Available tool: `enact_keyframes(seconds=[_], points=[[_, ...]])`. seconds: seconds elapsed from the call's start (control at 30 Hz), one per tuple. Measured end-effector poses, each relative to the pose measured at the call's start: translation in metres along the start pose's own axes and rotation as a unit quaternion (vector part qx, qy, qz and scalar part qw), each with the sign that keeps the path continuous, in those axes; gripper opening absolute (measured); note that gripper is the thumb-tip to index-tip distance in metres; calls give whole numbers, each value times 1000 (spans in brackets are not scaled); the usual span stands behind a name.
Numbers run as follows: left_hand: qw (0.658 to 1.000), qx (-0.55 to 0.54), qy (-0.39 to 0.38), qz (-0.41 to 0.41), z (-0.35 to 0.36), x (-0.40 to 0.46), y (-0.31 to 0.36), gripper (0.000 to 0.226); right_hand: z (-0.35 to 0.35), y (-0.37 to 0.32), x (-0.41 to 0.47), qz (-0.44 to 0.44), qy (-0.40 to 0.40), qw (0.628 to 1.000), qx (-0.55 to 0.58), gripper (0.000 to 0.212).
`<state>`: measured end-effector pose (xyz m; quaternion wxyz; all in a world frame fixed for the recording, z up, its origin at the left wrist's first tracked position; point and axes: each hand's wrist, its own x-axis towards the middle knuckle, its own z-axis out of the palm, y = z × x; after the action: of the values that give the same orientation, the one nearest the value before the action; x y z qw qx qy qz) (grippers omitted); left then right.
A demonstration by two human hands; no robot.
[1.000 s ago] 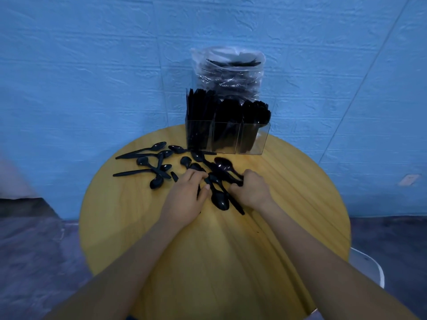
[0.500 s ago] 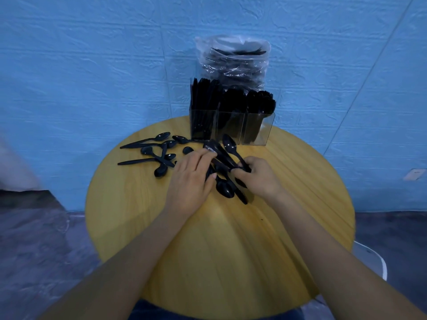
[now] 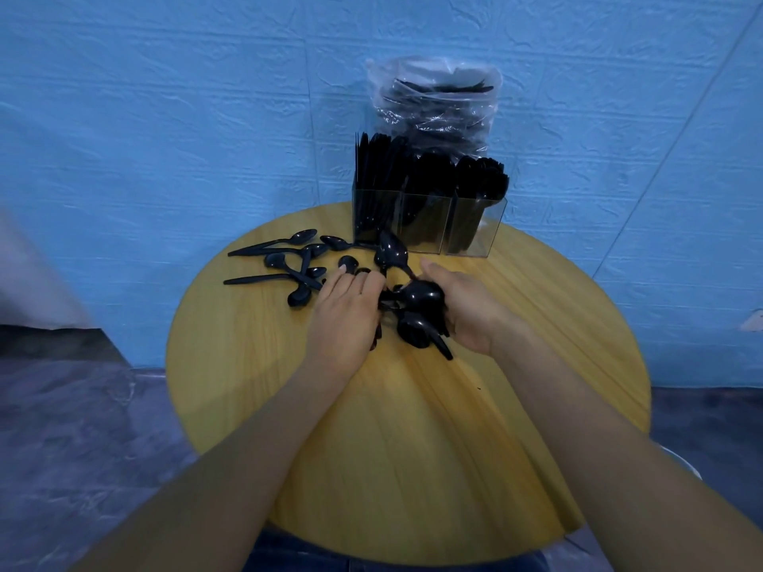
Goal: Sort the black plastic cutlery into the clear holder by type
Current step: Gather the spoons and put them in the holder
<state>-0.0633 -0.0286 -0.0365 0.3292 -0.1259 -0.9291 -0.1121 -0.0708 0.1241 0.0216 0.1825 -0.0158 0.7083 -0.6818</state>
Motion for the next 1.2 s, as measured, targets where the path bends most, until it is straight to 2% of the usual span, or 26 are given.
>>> enact_keyframes(seconds=[0.1, 0.17, 0.27, 0.37, 0.47, 0.6, 0.67, 0.87, 1.0, 1.03, 1.1, 1.2], points=[[999, -24, -32, -33, -5, 1, 1, 11, -7, -7, 7, -12, 46, 996, 72, 29], [997, -36, -27, -56, -6, 2, 0, 6, -10, -6, 10, -33, 58, 996, 55, 30], [995, -62, -22, -76, -7, 3, 0, 20, -5, -2, 10, -84, 83, 993, -9, 31], [985, -139, -13, -99, -9, 4, -3, 27, 6, 2, 13, -135, 105, 984, -48, 24], [955, -262, 13, -141, -9, 4, -8, 25, 19, 3, 21, -180, 110, 976, -48, 19], [889, -411, 43, -195, -6, 6, -15, 18, 40, 6, 29, -225, 103, 969, -14, 13], [865, -451, 43, -217, -6, 7, -17, 16, 47, 8, 31, -235, 94, 967, -9, 11], [823, -507, 33, -252, -1, 10, -22, 20, 55, 13, 33, -264, 96, 960, -9, 19], [840, -490, 7, -230, -2, 10, -20, 23, 56, 16, 36, -267, 83, 957, -71, 20], [835, -499, 2, -232, -3, 10, -19, 23, 56, 17, 37, -268, 88, 956, -83, 20], [827, -512, -13, -233, -3, 9, -19, 22, 54, 19, 39, -261, 105, 956, -87, 20], [840, -498, -22, -213, -4, 8, -17, 23, 54, 19, 37, -245, 124, 959, -71, 18]])
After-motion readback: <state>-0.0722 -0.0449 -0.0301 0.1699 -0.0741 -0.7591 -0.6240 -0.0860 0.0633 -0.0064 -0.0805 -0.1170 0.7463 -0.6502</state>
